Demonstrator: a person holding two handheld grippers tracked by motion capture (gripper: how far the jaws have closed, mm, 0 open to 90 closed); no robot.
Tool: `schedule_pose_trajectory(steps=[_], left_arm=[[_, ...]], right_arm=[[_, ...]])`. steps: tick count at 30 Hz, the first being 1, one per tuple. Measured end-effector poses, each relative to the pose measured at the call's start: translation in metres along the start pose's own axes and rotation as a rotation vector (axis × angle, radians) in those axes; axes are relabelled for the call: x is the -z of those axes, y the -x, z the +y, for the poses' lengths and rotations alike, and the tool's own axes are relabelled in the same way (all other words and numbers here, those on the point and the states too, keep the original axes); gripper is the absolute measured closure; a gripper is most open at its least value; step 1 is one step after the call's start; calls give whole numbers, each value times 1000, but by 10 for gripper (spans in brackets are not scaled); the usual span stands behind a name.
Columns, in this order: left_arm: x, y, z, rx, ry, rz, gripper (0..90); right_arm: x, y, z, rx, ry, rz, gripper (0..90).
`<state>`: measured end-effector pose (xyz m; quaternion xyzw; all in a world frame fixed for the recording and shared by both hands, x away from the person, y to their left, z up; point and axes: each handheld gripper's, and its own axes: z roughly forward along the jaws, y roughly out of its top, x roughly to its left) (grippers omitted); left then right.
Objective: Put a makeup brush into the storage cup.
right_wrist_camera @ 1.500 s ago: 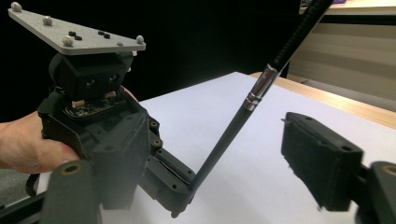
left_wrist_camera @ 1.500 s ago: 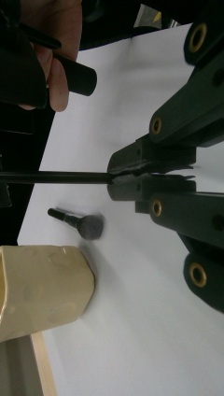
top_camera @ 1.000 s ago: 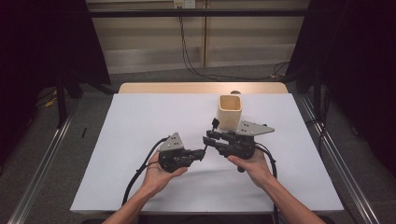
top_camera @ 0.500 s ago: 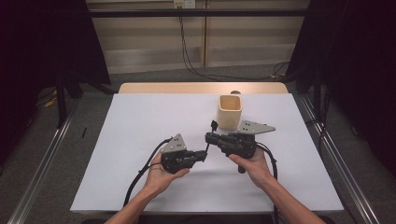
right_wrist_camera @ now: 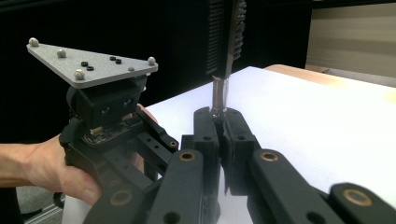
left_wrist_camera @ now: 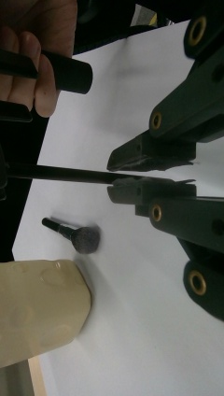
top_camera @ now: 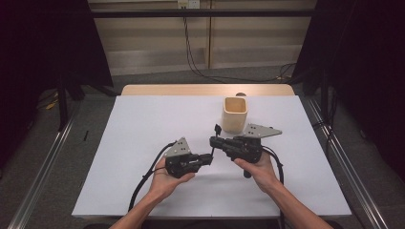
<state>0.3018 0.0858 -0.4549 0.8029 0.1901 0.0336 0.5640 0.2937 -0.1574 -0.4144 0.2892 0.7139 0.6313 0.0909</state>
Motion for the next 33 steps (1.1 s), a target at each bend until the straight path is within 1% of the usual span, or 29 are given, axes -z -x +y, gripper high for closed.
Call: schedule_pose_trajectory(steps=[2,3,5,7,9,10,13,14,16,18,19,20,21,22,23,24,27,28,29,31,33], left_arm=[[0,0,0,3,0,-3,779],[0,1,0,2,3,-1,779],[0,1,0,-2,-5,-3,753],[0,1,0,-2,-4,0,736],[0,1,0,-6,-3,8,698],[0,1,0,-3,-2,8,698],[0,2,0,0,2,18,627],[1,2,0,1,3,22,627],[1,2,1,6,10,36,570],[3,1,1,16,9,50,482],[3,1,1,23,9,48,482],[3,1,1,31,6,48,456],[4,1,1,34,8,59,377],[4,1,1,34,8,59,352],[5,1,2,31,5,66,352],[6,2,2,29,9,72,326],[8,1,3,27,4,84,216],[9,1,3,30,-2,96,216],[12,-1,3,38,-5,105,163],[16,-2,3,51,-11,123,114],[20,-4,4,66,-15,145,82]], right_arm=[[0,0,0,-5,-1,0,863],[0,0,0,-6,-3,3,863],[-1,0,-1,-3,-12,8,863],[-1,-1,-1,-1,-15,10,863],[-1,-1,-1,2,-16,8,863],[0,0,-1,3,-16,9,863],[2,1,-1,5,-17,0,863],[2,1,-1,5,-17,0,863],[4,2,-1,2,-16,-3,863],[5,3,-1,3,-17,-8,863],[5,3,-1,3,-17,-8,863],[5,3,-1,3,-19,-9,863],[6,4,-1,7,-24,-15,863],[6,4,-1,7,-24,-15,863],[7,4,-1,9,-25,-18,862],[7,4,-1,10,-27,-18,862],[10,6,0,14,-28,-25,862],[10,6,0,14,-28,-25,862],[12,6,0,15,-31,-30,862],[14,7,1,13,-29,-33,863],[16,7,1,13,-27,-39,862]])
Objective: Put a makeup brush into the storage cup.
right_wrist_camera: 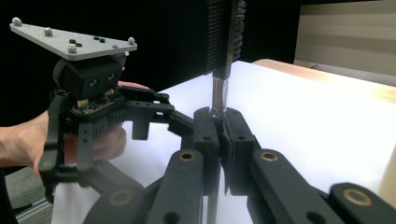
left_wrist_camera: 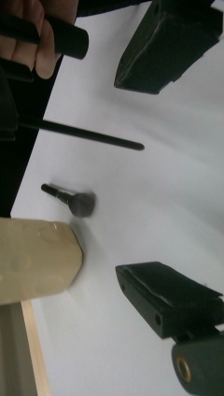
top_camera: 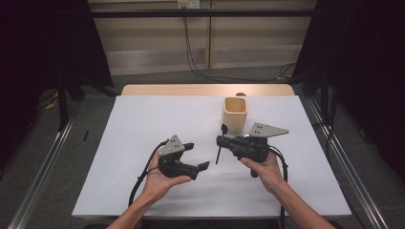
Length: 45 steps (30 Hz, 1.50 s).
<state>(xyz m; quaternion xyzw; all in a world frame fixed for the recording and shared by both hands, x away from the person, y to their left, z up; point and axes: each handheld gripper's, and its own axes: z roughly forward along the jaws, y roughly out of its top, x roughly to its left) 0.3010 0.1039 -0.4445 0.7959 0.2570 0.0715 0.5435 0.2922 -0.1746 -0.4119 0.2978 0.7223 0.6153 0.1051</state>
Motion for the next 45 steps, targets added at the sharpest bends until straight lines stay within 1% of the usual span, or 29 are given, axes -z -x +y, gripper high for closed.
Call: schedule_pose_trajectory(steps=[1,3,6,7,10,14,15,17,19,20,21,22,23,24,25,27,28,29,30,31,32,34,35,37,38,40,41,43,45], left_arm=[[0,0,0,0,0,0,69],[7,-2,-4,24,23,13,61],[11,-3,-7,18,26,21,44],[15,-4,-6,17,30,46,44],[23,-6,-5,27,47,57,44],[31,-8,-7,21,53,76,42],[34,-9,-8,22,55,85,35],[40,-12,-11,26,67,117,33],[42,-12,-12,31,77,122,32],[44,-12,-12,27,87,132,32],[47,-13,-12,15,83,146,33],[52,-14,-14,19,92,153,33],[52,-14,-14,19,92,153,33],[58,-16,-16,14,105,171,33],[58,-16,-16,14,105,171,33],[67,-20,-20,20,108,189,34],[67,-20,-20,20,108,189,34],[69,-21,-21,14,111,196,34],[72,-22,-22,15,111,203,34],[78,-25,-24,15,113,219,34],[78,-25,-24,15,113,219,34],[84,-27,-26,23,122,235,34],[89,-30,-28,46,133,246,34],[92,-31,-29,46,138,255,33],[95,-32,-30,44,149,254,33],[100,-32,-32,37,159,283,33],[105,-32,-34,52,170,283,27],[107,-32,-35,56,170,290,23],[113,-32,-38,46,162,306,23]], right_arm=[[1,0,0,-1,-2,-2,862],[3,1,1,-2,-5,-7,862],[5,3,1,-4,-4,-16,862],[5,3,1,-5,-4,-19,862],[7,4,1,-6,-5,-26,862],[10,4,1,-5,-2,-35,862],[11,5,2,-11,2,-34,862],[14,7,2,-12,6,-44,862],[15,7,3,-11,10,-49,862],[16,8,3,-8,11,-54,862],[18,8,4,-6,13,-59,862],[21,10,5,-14,20,-65,862],[22,11,5,-19,25,-69,862],[23,12,5,-23,31,-71,862],[23,12,5,-23,31,-71,862],[27,15,4,-25,25,-85,862],[27,15,4,-25,25,-85,862],[28,17,4,-22,23,-97,862],[28,17,4,-22,23,-97,862],[30,18,5,-21,25,-105,862],[30,18,5,-21,25,-105,862],[32,19,5,-17,26,-115,862],[34,20,5,-20,24,-122,863],[34,21,5,-20,23,-126,862],[34,22,5,-17,23,-128,862],[35,23,6,-16,25,-133,862],[37,24,7,-15,37,-132,862],[39,26,8,-16,43,-142,862],[41,28,10,-13,46,-147,862]])
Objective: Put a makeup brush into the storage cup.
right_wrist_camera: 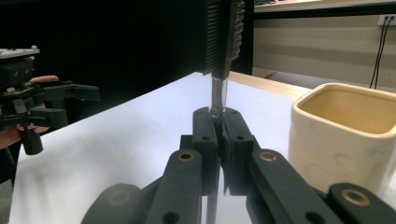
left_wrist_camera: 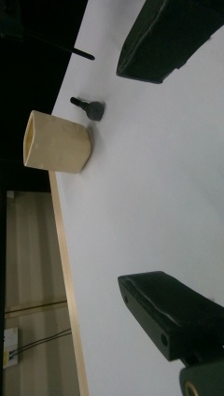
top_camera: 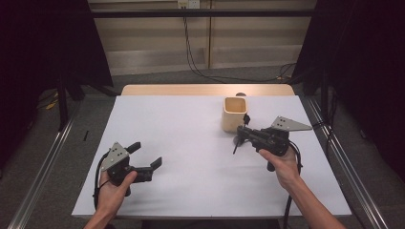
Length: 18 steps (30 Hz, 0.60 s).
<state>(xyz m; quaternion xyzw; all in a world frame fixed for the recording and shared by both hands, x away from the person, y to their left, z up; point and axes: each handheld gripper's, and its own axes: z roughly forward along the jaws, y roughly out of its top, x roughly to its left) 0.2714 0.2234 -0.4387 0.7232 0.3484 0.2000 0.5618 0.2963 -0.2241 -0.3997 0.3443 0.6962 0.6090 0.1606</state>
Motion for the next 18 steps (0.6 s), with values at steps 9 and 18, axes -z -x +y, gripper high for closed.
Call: schedule_pose_trajectory(steps=[9,18], left_arm=[[17,-5,-9,-5,3,42,23],[22,-13,-14,16,-1,71,36]], right_arm=[[6,10,8,1,8,-43,862],[8,23,17,-2,7,-88,862]])
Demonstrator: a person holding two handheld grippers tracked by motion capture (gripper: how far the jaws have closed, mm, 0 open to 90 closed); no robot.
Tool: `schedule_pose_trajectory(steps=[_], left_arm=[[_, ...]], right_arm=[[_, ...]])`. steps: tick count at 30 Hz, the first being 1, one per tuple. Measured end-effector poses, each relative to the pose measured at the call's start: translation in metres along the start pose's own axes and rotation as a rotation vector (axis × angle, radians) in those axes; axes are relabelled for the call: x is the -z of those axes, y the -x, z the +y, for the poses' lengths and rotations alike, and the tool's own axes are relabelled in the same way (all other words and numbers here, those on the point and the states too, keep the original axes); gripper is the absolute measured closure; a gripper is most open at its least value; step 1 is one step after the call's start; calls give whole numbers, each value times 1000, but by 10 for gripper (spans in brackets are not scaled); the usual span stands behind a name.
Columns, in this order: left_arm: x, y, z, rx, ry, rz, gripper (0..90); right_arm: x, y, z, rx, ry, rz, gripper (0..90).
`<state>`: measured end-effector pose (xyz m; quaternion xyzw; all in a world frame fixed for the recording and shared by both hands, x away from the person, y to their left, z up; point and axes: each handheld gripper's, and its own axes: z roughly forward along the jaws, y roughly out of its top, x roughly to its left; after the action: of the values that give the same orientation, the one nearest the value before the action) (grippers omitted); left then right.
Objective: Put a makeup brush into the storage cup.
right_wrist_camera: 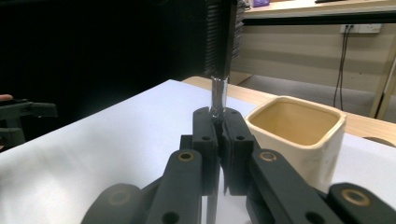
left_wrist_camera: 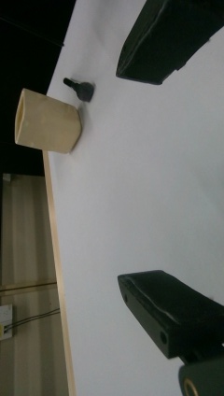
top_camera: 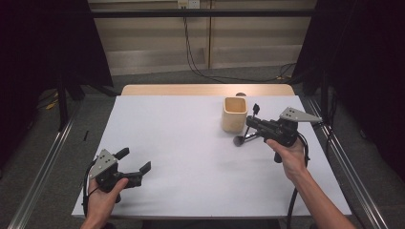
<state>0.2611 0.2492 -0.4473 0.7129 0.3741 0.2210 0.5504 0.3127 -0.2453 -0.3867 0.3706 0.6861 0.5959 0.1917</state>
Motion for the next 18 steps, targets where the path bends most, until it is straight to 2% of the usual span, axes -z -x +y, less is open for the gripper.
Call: schedule_pose_trajectory(steps=[3,5,7,10,14,18], left_arm=[[2,0,1,4,17,-6,36],[4,1,2,-11,25,4,36],[6,2,1,9,29,-1,36],[7,3,0,-7,16,2,35],[8,1,0,-5,14,12,36],[9,2,1,0,13,12,36]], right_arm=[[-2,3,2,0,3,-9,862],[-5,6,5,-4,9,-16,862],[-7,9,8,-1,9,-25,862],[-11,13,16,7,18,-37,862],[-14,16,23,16,19,-47,861],[-18,18,37,34,32,-56,861]])
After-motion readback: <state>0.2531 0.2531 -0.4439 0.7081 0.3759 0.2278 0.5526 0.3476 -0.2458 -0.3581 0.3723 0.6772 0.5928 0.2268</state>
